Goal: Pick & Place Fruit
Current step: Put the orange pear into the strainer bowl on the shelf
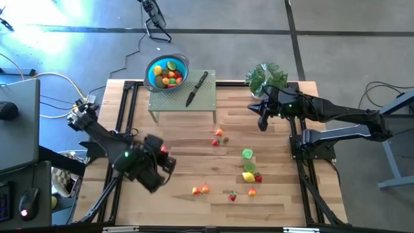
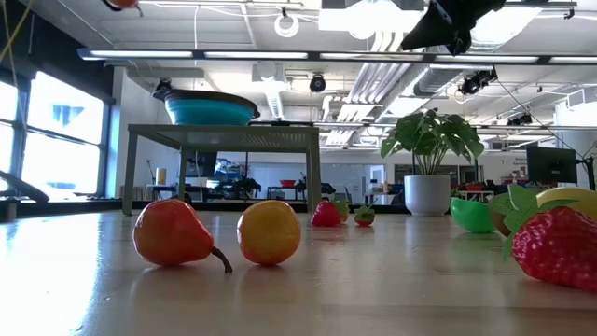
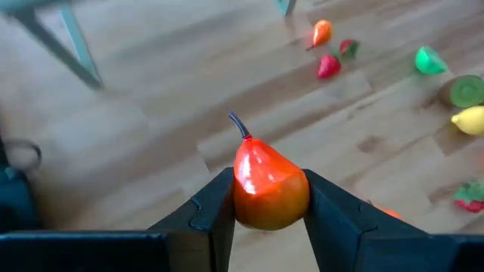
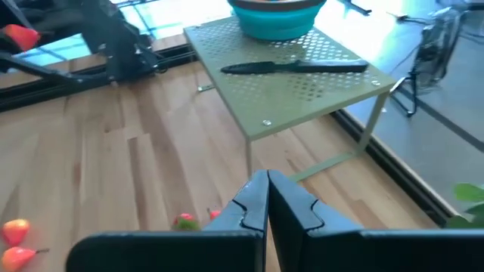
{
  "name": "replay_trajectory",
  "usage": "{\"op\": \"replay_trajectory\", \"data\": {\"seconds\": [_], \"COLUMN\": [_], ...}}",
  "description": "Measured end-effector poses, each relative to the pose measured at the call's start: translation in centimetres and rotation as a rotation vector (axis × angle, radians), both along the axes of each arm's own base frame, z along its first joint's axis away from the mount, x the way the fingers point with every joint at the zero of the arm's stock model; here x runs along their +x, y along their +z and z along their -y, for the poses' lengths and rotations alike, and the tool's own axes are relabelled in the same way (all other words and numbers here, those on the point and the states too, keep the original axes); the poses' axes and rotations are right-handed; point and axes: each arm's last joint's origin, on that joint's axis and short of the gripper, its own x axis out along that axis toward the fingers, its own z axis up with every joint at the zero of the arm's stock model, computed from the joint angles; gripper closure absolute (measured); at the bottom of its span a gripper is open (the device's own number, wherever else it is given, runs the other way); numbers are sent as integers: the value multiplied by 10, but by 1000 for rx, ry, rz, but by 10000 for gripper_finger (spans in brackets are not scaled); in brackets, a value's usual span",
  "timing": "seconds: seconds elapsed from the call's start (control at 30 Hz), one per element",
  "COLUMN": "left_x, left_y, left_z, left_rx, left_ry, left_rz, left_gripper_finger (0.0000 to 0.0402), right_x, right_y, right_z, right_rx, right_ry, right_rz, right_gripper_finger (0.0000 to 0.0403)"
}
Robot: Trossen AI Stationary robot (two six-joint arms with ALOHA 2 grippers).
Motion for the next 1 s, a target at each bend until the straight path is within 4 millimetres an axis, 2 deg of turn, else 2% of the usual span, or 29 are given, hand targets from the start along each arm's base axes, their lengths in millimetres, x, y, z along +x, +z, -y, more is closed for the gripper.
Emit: {"op": "replay_trajectory", "data": {"seconds": [0.3, 0.63, 0.77, 1.0], "left_x": [5, -11, -17, -15], "left_y": [20, 42, 47, 52], "left_z": [-63, -128, -154, -202], "left_rx": [109, 159, 185, 215], "left_ry": [-85, -42, 20, 48], "left_rz": [-102, -137, -157, -162], "left_gripper_finger": [273, 273, 273, 273], "right_x": [0, 0, 0, 0], "right_y": [1, 1, 1, 5], "right_z": [1, 1, 2, 6], "right_rx": [47, 71, 22, -105], "right_ry": [-58, -63, -89, -177], "right_rz": [31, 39, 25, 28], "right_gripper_finger": [401, 401, 400, 400]}}
